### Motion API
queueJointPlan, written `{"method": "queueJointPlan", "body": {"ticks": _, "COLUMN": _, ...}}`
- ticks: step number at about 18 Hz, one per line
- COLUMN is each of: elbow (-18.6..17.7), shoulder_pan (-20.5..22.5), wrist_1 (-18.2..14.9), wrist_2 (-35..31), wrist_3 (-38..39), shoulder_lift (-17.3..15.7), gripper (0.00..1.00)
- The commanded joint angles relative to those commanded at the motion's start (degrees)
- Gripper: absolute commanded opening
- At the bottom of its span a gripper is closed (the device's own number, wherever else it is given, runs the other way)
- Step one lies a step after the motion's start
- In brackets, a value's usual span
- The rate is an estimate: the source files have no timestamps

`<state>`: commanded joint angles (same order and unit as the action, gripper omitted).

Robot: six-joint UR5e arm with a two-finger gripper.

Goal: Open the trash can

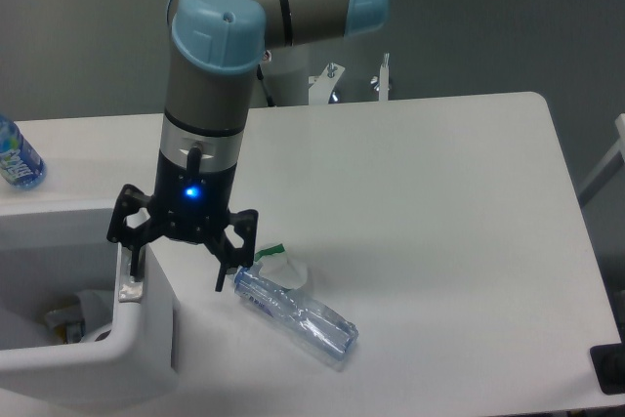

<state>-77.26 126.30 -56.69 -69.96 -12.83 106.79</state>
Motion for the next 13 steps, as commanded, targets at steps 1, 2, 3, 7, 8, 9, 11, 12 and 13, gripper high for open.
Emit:
{"method": "queueJointPlan", "body": {"ticks": 1, "elbow": 0.53, "shoulder_pan": 0.44, "wrist_1": 0.00, "wrist_2": 0.00, "wrist_3": 0.00, "shoulder_lift": -0.18, "gripper": 1.00}}
{"method": "queueJointPlan", "body": {"ticks": 2, "elbow": 0.88, "shoulder_pan": 0.70, "wrist_1": 0.00, "wrist_2": -0.09, "wrist_3": -0.17, "shoulder_lift": -0.26, "gripper": 1.00}}
{"method": "queueJointPlan", "body": {"ticks": 3, "elbow": 1.15, "shoulder_pan": 1.31, "wrist_1": 0.00, "wrist_2": -0.17, "wrist_3": -0.35, "shoulder_lift": -0.44, "gripper": 1.00}}
{"method": "queueJointPlan", "body": {"ticks": 7, "elbow": 1.85, "shoulder_pan": 4.21, "wrist_1": 0.26, "wrist_2": -0.53, "wrist_3": -1.84, "shoulder_lift": -0.62, "gripper": 1.00}}
{"method": "queueJointPlan", "body": {"ticks": 8, "elbow": 1.77, "shoulder_pan": 4.57, "wrist_1": 0.18, "wrist_2": -0.70, "wrist_3": -2.98, "shoulder_lift": -0.88, "gripper": 1.00}}
{"method": "queueJointPlan", "body": {"ticks": 9, "elbow": 1.68, "shoulder_pan": 4.75, "wrist_1": 0.09, "wrist_2": -0.70, "wrist_3": -4.21, "shoulder_lift": -1.32, "gripper": 1.00}}
{"method": "queueJointPlan", "body": {"ticks": 11, "elbow": 0.89, "shoulder_pan": 4.75, "wrist_1": -0.26, "wrist_2": -1.23, "wrist_3": -6.75, "shoulder_lift": -1.41, "gripper": 1.00}}
{"method": "queueJointPlan", "body": {"ticks": 12, "elbow": 0.37, "shoulder_pan": 4.83, "wrist_1": -0.44, "wrist_2": -2.97, "wrist_3": -8.77, "shoulder_lift": -1.67, "gripper": 1.00}}
{"method": "queueJointPlan", "body": {"ticks": 13, "elbow": -0.51, "shoulder_pan": 5.01, "wrist_1": -0.87, "wrist_2": -5.42, "wrist_3": -11.49, "shoulder_lift": -1.93, "gripper": 1.00}}
